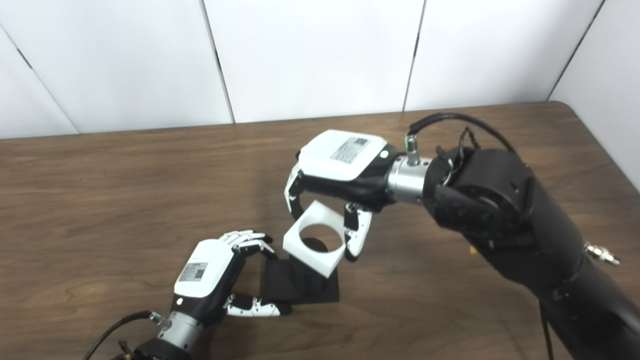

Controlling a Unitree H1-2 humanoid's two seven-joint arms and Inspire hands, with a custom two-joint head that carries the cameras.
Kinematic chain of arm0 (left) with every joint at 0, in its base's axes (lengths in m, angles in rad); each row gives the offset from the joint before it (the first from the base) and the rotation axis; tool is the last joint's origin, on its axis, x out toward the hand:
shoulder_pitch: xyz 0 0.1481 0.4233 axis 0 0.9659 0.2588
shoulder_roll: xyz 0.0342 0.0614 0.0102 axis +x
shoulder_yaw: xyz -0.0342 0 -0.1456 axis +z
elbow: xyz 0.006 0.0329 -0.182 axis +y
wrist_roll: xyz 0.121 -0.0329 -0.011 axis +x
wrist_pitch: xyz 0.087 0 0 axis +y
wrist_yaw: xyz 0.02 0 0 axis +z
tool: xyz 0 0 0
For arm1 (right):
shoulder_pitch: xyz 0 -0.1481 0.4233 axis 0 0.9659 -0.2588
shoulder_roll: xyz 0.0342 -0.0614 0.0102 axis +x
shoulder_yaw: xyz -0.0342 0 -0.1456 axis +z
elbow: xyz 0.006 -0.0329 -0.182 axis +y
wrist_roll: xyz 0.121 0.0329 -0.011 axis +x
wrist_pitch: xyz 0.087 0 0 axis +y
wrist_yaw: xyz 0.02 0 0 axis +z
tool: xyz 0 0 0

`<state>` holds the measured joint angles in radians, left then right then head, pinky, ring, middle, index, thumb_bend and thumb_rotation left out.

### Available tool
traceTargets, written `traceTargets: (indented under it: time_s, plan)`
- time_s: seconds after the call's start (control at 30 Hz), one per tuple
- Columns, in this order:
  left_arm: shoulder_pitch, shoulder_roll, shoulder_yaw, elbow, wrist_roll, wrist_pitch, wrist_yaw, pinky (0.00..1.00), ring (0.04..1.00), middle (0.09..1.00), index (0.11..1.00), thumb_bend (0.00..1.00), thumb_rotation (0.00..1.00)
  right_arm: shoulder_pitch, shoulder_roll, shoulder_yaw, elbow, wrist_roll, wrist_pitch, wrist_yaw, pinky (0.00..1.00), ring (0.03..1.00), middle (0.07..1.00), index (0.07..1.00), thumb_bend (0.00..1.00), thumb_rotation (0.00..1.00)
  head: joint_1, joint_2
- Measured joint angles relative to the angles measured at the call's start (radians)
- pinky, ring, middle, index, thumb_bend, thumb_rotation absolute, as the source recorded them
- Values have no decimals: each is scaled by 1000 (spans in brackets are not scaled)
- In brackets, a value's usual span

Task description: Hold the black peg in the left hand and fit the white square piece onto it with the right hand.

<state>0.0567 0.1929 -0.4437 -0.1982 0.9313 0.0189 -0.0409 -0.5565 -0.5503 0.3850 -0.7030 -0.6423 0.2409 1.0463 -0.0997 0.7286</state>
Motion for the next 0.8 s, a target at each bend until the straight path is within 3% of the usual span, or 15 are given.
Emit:
traceTargets:
  time_s: [0.33,0.8]
  plan:
    - [-1,0,-8,-7,2,14,-3,840,824,776,490,514,48,60,27,19,5,-38,-26,11,968,838,746,484,522,130,6,14]
    - [-1,0,-12,-11,5,18,-6,833,820,775,490,515,48,101,46,5,88,-70,-116,-104,982,844,748,484,522,130,6,26]
